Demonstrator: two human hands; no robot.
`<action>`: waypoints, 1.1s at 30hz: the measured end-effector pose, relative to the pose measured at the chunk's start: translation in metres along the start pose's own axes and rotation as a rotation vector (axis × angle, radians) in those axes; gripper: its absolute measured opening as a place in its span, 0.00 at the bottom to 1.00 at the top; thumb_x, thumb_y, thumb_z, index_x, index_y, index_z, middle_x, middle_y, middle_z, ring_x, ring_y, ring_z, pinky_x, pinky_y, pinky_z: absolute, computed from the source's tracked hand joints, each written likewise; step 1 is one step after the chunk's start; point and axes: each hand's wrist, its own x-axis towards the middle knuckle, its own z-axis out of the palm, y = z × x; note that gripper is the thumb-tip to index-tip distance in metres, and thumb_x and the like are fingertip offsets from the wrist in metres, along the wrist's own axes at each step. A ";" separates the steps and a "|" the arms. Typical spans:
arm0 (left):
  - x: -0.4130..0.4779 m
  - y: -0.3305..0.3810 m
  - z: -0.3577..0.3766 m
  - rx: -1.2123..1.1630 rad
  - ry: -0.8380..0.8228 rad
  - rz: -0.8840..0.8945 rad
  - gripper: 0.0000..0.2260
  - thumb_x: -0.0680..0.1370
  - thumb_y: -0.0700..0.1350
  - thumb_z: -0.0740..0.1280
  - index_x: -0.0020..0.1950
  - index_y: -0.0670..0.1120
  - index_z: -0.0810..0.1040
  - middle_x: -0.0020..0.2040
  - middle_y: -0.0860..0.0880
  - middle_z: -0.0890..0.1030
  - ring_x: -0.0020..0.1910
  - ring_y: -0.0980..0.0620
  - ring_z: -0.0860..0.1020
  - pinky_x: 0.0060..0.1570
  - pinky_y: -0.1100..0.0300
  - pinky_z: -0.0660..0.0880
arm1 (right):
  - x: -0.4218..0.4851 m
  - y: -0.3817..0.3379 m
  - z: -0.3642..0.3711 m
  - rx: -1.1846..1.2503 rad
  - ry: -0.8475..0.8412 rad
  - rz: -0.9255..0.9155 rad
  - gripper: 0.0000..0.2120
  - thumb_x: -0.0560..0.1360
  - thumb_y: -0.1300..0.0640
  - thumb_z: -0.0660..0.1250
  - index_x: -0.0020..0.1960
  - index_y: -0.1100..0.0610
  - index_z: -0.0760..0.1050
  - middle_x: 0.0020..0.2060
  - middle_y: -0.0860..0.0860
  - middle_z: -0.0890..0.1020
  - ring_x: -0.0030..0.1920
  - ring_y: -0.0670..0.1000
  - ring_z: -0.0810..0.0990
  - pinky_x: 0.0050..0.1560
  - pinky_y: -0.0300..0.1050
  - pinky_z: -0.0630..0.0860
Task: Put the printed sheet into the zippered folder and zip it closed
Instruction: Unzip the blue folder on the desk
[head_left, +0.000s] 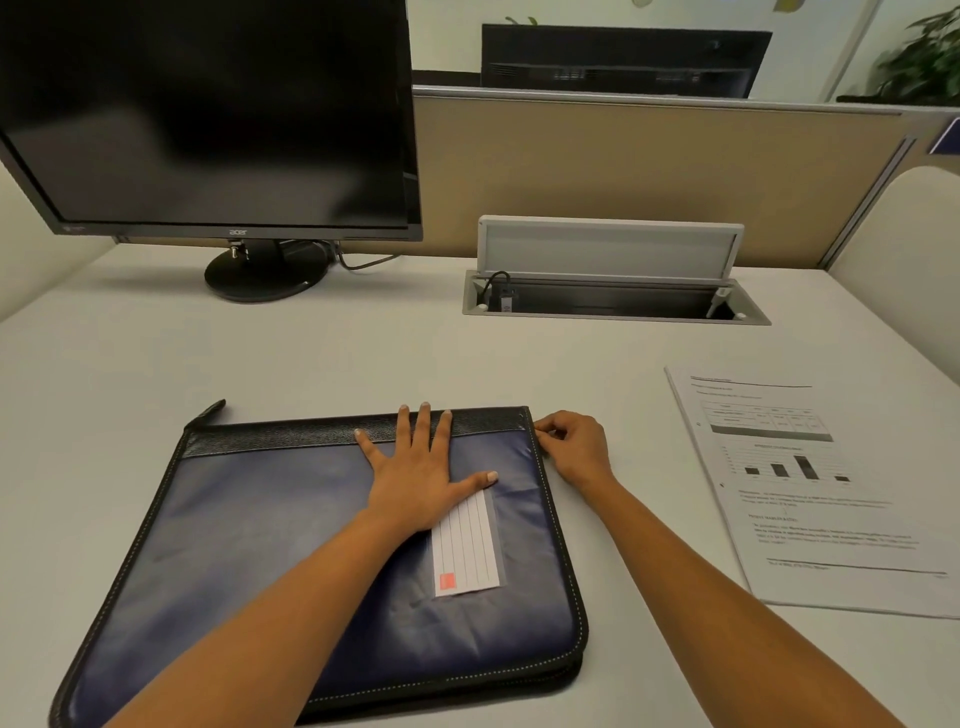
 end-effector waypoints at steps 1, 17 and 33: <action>0.000 0.000 0.000 0.004 0.000 -0.002 0.56 0.52 0.79 0.28 0.75 0.51 0.41 0.77 0.47 0.40 0.74 0.45 0.37 0.61 0.27 0.35 | -0.001 0.000 -0.001 -0.001 -0.011 -0.008 0.06 0.71 0.64 0.68 0.46 0.63 0.81 0.43 0.60 0.84 0.41 0.53 0.78 0.47 0.47 0.76; 0.002 -0.001 0.004 0.021 0.011 -0.016 0.54 0.54 0.79 0.30 0.75 0.52 0.41 0.77 0.48 0.41 0.74 0.46 0.37 0.62 0.28 0.35 | -0.045 0.012 -0.017 -0.038 -0.056 -0.085 0.04 0.70 0.65 0.70 0.43 0.61 0.82 0.42 0.59 0.82 0.39 0.50 0.76 0.39 0.36 0.71; -0.003 0.000 0.000 -0.021 -0.014 -0.018 0.44 0.65 0.75 0.42 0.75 0.51 0.41 0.77 0.47 0.40 0.74 0.46 0.37 0.64 0.30 0.36 | -0.096 0.025 -0.036 -0.060 -0.135 -0.135 0.03 0.70 0.64 0.70 0.43 0.60 0.82 0.41 0.56 0.82 0.42 0.52 0.77 0.43 0.36 0.72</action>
